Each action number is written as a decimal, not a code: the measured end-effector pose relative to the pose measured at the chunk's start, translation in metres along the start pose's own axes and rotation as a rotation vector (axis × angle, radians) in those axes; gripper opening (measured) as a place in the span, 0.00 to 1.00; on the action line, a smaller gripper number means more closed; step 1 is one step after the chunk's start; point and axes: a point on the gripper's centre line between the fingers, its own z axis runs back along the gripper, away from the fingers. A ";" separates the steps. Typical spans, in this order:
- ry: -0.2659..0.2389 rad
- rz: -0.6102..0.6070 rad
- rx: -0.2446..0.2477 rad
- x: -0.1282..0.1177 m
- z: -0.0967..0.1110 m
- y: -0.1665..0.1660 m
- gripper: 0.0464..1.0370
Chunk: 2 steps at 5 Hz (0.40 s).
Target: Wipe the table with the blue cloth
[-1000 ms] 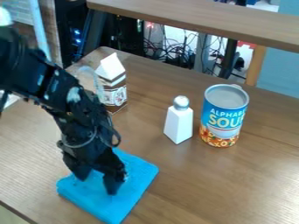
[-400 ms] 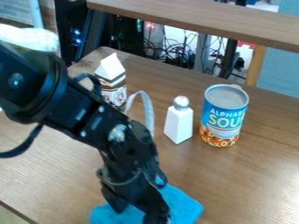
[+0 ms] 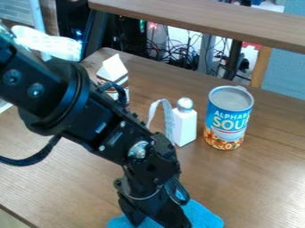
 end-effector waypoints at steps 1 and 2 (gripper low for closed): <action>-0.043 0.027 0.037 0.009 -0.003 0.015 0.96; -0.092 0.059 0.118 0.017 -0.006 0.031 0.96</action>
